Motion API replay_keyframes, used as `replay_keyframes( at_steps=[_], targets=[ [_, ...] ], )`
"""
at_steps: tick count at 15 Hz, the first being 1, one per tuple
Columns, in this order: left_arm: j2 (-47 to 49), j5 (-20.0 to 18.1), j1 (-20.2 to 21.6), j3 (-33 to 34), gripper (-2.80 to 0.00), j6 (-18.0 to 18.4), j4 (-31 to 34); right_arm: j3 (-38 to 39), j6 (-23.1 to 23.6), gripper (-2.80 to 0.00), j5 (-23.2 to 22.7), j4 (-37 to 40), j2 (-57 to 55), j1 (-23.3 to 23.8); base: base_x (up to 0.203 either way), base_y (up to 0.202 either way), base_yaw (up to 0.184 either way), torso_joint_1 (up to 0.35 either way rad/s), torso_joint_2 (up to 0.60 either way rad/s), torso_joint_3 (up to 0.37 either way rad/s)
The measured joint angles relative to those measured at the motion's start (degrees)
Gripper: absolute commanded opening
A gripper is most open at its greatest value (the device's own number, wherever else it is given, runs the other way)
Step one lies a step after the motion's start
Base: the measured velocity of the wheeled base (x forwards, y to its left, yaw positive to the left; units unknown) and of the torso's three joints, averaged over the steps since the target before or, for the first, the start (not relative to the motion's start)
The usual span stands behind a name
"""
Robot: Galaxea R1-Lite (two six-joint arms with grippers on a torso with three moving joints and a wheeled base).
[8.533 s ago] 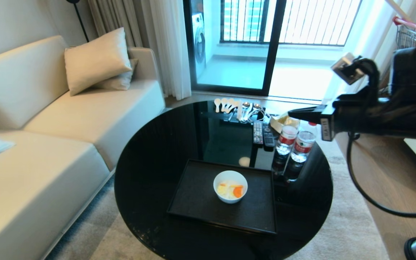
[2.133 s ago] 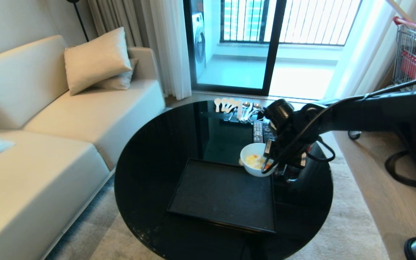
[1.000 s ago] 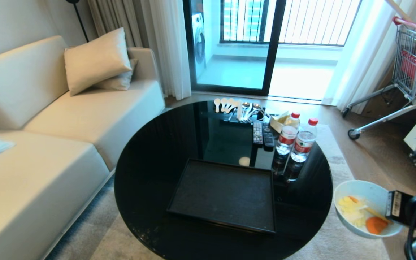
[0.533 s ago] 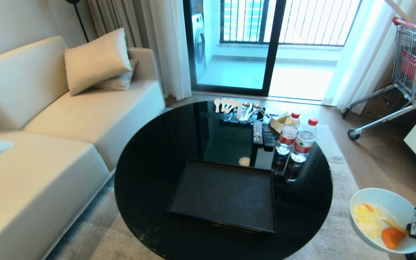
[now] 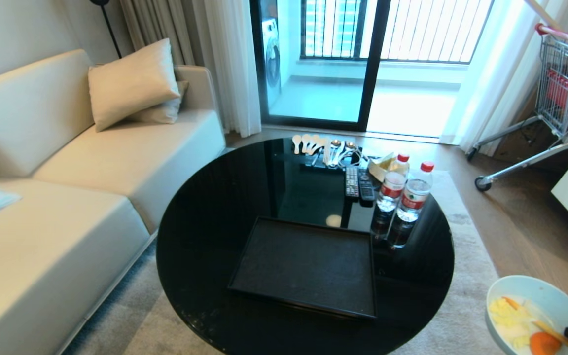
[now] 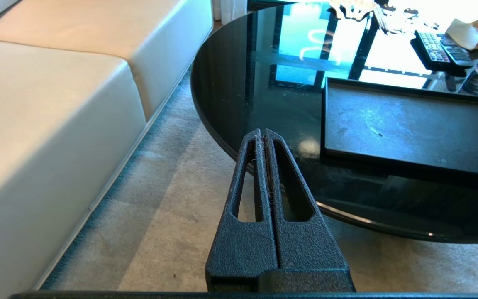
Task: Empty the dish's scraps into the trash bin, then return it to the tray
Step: Move the bowl over the trash can
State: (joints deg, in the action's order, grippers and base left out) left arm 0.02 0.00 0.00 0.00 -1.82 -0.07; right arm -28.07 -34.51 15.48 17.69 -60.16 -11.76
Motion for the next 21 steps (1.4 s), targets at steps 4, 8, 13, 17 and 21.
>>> replay_keyframes(
  at_steps=[4,8,13,17,21],
  targets=[
    [0.0,0.0,0.0,0.0,-2.80,0.0,0.0,-0.3,0.1,-2.80,0.0,-0.2,-0.5,-0.3,0.000,0.000,0.000,0.000,0.00,0.000],
    [0.0,0.0,0.0,0.0,-2.80,0.0,0.0,-0.9,0.0,-2.80,0.0,-0.3,-1.8,-1.0,0.000,0.000,0.000,0.000,0.00,0.000],
    [0.0,0.0,0.0,0.0,-2.80,-0.1,0.0,-1.2,0.0,-2.80,0.0,-0.2,-2.6,-1.1,0.000,0.000,0.000,0.000,0.00,0.000],
    [0.0,0.0,0.0,0.0,-2.80,-0.1,0.0,-1.1,0.1,-2.80,0.0,-0.2,-2.7,-1.1,-0.030,0.000,0.001,0.004,0.00,0.000],
    [0.0,0.0,0.0,0.0,-2.80,-0.1,0.0,-1.0,0.1,-2.80,0.0,-0.2,-2.7,-1.1,-0.181,0.000,0.001,-0.001,0.00,0.003]
  ],
)
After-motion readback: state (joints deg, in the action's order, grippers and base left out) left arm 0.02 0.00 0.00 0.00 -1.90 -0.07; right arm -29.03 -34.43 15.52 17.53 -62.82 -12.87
